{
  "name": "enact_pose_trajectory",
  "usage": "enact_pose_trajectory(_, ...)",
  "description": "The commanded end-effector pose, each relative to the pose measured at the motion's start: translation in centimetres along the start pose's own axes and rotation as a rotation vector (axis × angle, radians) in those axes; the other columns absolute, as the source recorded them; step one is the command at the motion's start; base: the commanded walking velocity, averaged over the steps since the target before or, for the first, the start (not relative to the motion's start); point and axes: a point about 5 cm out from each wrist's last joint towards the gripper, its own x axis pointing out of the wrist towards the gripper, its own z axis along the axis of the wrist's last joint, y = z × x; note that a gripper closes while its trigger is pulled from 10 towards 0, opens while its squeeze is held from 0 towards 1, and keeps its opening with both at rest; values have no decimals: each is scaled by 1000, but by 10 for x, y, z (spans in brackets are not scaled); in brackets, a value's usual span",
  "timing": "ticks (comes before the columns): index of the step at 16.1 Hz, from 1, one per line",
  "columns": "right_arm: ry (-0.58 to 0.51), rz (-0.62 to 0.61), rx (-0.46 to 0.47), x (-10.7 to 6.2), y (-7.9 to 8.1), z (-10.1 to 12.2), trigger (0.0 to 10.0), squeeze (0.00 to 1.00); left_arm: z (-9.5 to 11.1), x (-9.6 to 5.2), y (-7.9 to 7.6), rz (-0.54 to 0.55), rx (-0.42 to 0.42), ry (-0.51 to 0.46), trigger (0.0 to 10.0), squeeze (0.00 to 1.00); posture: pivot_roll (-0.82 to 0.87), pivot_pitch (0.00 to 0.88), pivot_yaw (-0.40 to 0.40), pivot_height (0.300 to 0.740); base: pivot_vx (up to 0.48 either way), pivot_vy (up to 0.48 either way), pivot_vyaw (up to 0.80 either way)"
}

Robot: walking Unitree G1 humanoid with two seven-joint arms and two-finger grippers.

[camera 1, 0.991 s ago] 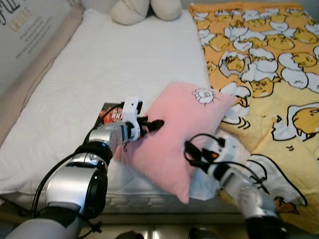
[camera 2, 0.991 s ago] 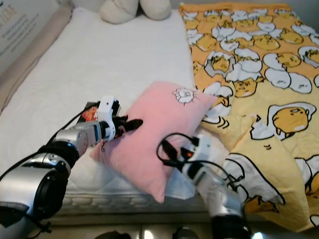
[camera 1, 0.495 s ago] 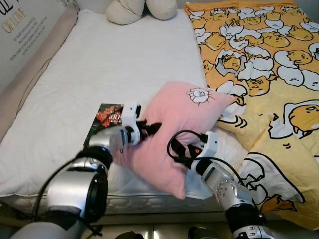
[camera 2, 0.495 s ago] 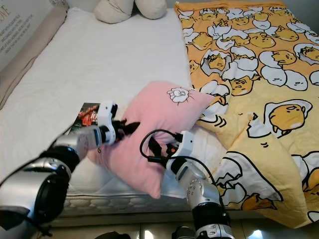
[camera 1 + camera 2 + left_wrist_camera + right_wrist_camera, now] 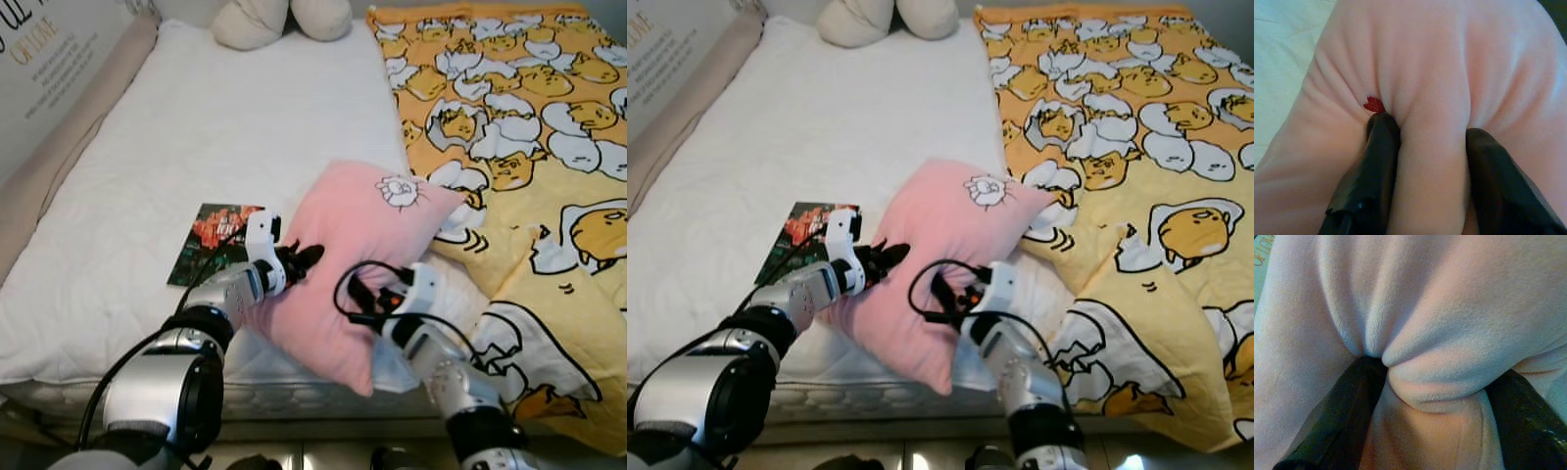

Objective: Clean up the room

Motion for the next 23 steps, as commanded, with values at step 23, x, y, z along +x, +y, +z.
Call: enact_pose_trajectory(23, -126, 17, 92, -9, 1, 22, 0, 0, -11, 10, -17, -43, 11, -30, 0, 0, -216, 11, 106, 740, 0, 0, 0)
